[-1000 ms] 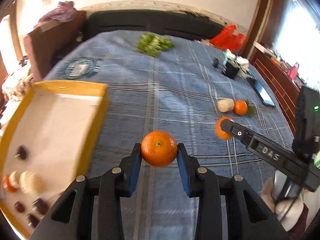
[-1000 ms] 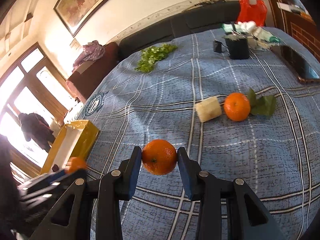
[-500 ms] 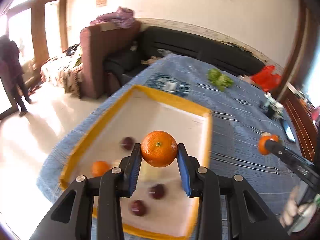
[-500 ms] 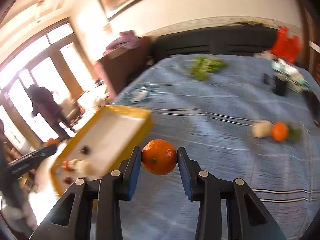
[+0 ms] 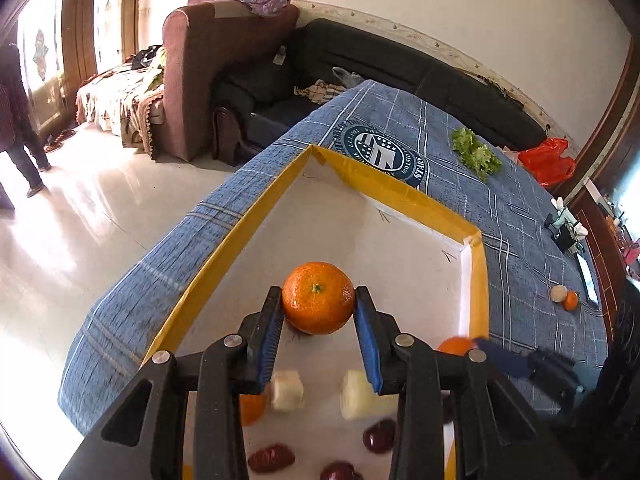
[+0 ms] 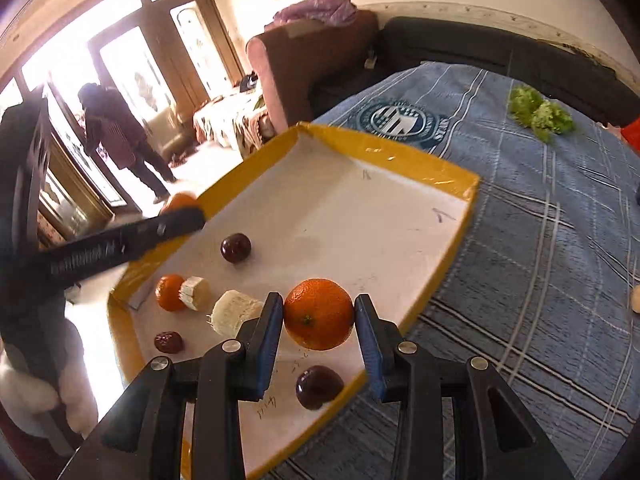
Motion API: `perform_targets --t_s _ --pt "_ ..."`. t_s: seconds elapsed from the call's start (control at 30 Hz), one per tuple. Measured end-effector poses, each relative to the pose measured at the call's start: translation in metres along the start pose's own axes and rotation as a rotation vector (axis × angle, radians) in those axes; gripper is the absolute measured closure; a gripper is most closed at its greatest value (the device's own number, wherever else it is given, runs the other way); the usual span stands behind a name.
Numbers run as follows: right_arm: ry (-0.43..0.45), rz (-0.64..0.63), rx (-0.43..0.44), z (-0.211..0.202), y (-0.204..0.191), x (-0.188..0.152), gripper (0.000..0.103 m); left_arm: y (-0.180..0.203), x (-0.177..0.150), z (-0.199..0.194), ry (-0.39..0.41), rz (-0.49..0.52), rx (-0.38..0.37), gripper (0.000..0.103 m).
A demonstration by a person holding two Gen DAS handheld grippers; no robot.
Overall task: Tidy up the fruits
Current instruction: 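Carry both mandarins into the tray and open both tools, then withdraw both tools and move the right tool to a leafy mandarin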
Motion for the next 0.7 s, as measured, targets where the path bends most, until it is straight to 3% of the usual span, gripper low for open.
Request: perform_targets --t_s 0.3,0.5,0.6,0.7 --pt "-0.069 -0.108 -0.054 0.039 -0.012 -0.003 0.062 0.004 0.010 0.064 -0.134 0.010 0.003 0.069" --pt "-0.070 -0.159 -0.043 0.040 -0.021 -0.005 0.060 0.004 -0.001 0.066 -0.159 0.016 0.013 0.068" --pt "-0.063 -0.154 -0.043 0.037 -0.022 -0.007 0.060 0.004 0.001 0.050 -0.126 0.006 0.015 0.057" --pt "-0.032 -0.123 -0.021 0.023 -0.021 -0.008 0.050 0.005 0.005 0.027 -0.078 -0.003 0.008 0.047"
Point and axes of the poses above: each gripper's, at about its wrist camera, not at the fingertips, and z roughly the way its jaws point, y to its right, x to its top, the point moved 8 cm from there along z, roughly the way its jaws point, and after that the axes turned 2 degrees about -x, right-handed, at the moved point
